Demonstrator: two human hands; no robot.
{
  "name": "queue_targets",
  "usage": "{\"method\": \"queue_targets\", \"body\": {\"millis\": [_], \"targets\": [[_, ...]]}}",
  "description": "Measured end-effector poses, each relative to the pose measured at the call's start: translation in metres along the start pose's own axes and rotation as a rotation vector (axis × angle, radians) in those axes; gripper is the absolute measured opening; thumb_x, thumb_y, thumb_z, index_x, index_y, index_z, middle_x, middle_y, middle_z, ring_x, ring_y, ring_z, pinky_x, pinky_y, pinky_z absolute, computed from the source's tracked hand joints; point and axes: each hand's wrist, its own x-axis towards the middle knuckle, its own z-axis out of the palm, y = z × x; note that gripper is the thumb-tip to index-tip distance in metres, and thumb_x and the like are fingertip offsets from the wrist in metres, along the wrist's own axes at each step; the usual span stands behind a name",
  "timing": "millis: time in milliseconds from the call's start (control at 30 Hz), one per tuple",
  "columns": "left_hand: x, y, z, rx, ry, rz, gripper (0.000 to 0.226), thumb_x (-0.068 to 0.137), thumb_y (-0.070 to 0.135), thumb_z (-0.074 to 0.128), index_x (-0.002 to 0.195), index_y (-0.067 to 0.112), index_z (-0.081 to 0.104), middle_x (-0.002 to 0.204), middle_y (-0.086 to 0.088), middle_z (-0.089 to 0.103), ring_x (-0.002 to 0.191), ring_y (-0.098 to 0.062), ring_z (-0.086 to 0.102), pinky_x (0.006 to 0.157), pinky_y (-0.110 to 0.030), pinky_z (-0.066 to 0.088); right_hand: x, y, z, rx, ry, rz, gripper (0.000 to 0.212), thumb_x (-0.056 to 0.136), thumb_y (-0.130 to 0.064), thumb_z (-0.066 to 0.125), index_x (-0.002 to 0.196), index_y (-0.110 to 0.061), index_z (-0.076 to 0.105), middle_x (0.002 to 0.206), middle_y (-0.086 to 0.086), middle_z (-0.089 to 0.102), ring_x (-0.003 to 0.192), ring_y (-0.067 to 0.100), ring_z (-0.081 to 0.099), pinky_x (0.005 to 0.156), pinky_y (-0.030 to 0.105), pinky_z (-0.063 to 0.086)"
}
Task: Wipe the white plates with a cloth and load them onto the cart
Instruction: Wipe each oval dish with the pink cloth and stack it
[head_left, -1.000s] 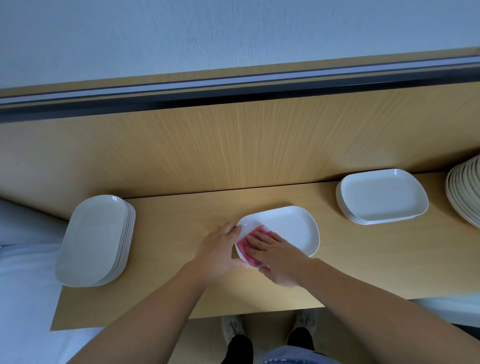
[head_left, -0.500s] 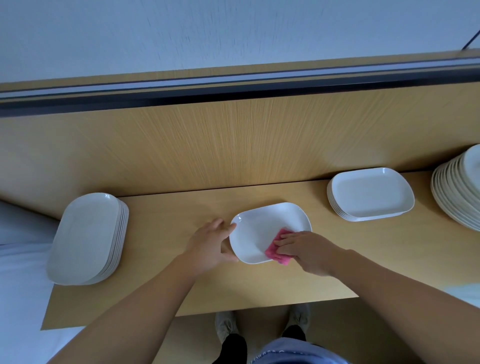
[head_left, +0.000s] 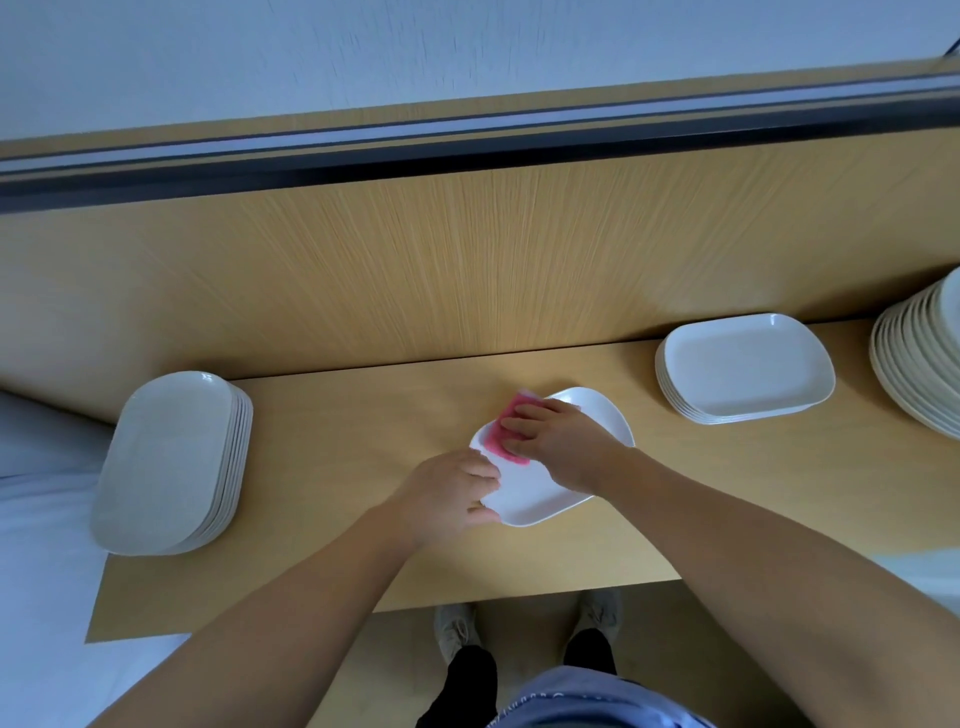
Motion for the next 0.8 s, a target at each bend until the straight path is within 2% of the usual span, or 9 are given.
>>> {"method": "queue_targets", "body": {"millis": [100, 167, 267, 333, 400, 533, 600, 667, 800], "targets": [[0.004, 0.004, 0.003, -0.054, -0.162, -0.104, 0.043, 0.091, 0.048, 0.057, 0.108, 0.011, 0.072, 0.132, 0.007, 0.059, 0.129, -0.008, 0.047, 0.103, -0.026, 0.039, -0.007, 0.005, 0.009, -0.013, -0.052, 0.018, 0.058, 0.050, -0.005, 0.084, 0.105, -0.022, 0.074, 0.118, -0.002, 0.068, 0.116, 0.026, 0.061, 0.091, 0.042, 0.053], [0.005, 0.001, 0.007, -0.071, -0.217, -0.122, 0.045, 0.093, 0.048, 0.055, 0.110, 0.009, 0.070, 0.142, 0.008, 0.052, 0.137, -0.005, 0.037, 0.114, -0.021, 0.022, -0.012, 0.010, 0.011, 0.011, -0.066, 0.051, 0.061, 0.053, -0.005, 0.084, 0.111, -0.021, 0.073, 0.124, -0.002, 0.066, 0.120, 0.025, 0.059, 0.094, 0.043, 0.052], [0.007, 0.001, 0.007, -0.060, -0.276, -0.141, 0.047, 0.095, 0.049, 0.051, 0.113, 0.010, 0.069, 0.145, 0.010, 0.048, 0.139, -0.002, 0.033, 0.115, -0.014, 0.010, -0.020, 0.017, 0.012, 0.061, -0.086, 0.094, 0.057, 0.074, -0.004, 0.070, 0.129, -0.019, 0.062, 0.140, -0.002, 0.054, 0.136, 0.025, 0.044, 0.112, 0.041, 0.036], [0.008, 0.000, 0.008, -0.017, -0.311, -0.148, 0.047, 0.094, 0.053, 0.049, 0.114, 0.014, 0.069, 0.146, 0.014, 0.045, 0.139, 0.000, 0.031, 0.116, -0.017, 0.015, -0.029, 0.020, 0.008, 0.050, -0.123, 0.154, 0.056, 0.089, -0.007, 0.054, 0.143, -0.021, 0.045, 0.152, -0.007, 0.037, 0.146, 0.020, 0.024, 0.120, 0.035, 0.017], [0.011, 0.000, 0.007, 0.020, -0.353, -0.156, 0.047, 0.094, 0.056, 0.048, 0.113, 0.017, 0.068, 0.147, 0.017, 0.043, 0.139, 0.001, 0.030, 0.115, -0.018, 0.018, -0.039, 0.024, 0.004, 0.025, -0.144, 0.246, 0.056, 0.095, -0.012, 0.044, 0.149, -0.025, 0.033, 0.155, -0.013, 0.028, 0.147, 0.014, 0.014, 0.118, 0.031, 0.008], [0.015, 0.006, 0.000, 0.085, -0.419, -0.184, 0.050, 0.096, 0.058, 0.041, 0.121, 0.020, 0.064, 0.149, 0.022, 0.038, 0.141, 0.000, 0.027, 0.108, -0.016, 0.022, -0.053, 0.025, -0.006, 0.044, -0.181, 0.392, 0.052, 0.097, -0.013, 0.039, 0.146, -0.028, 0.033, 0.154, -0.015, 0.025, 0.146, 0.010, 0.012, 0.116, 0.042, 0.015], [0.017, 0.010, -0.001, 0.117, -0.448, -0.201, 0.053, 0.096, 0.059, 0.038, 0.124, 0.022, 0.062, 0.149, 0.021, 0.037, 0.143, -0.005, 0.025, 0.104, -0.020, 0.029, -0.056, 0.025, -0.007, 0.067, -0.186, 0.425, 0.049, 0.095, -0.012, 0.042, 0.141, -0.029, 0.039, 0.151, -0.016, 0.030, 0.144, 0.009, 0.015, 0.111, 0.039, 0.025], [0.018, 0.012, 0.000, 0.118, -0.479, -0.226, 0.053, 0.096, 0.060, 0.036, 0.129, 0.026, 0.059, 0.151, 0.022, 0.034, 0.145, -0.006, 0.021, 0.108, -0.023, 0.029, -0.060, 0.023, -0.006, 0.092, -0.196, 0.461, 0.046, 0.094, -0.012, 0.044, 0.136, -0.029, 0.043, 0.149, -0.016, 0.032, 0.143, 0.008, 0.019, 0.102, 0.035, 0.033], [0.023, 0.014, 0.002, 0.150, -0.512, -0.225, 0.054, 0.096, 0.061, 0.036, 0.129, 0.027, 0.059, 0.150, 0.022, 0.035, 0.145, -0.007, 0.020, 0.110, -0.023, 0.029, -0.072, 0.012, -0.003, 0.140, -0.199, 0.544, 0.043, 0.092, -0.012, 0.045, 0.132, -0.027, 0.046, 0.145, -0.010, 0.036, 0.139, 0.011, 0.027, 0.093, 0.034, 0.038]]}}
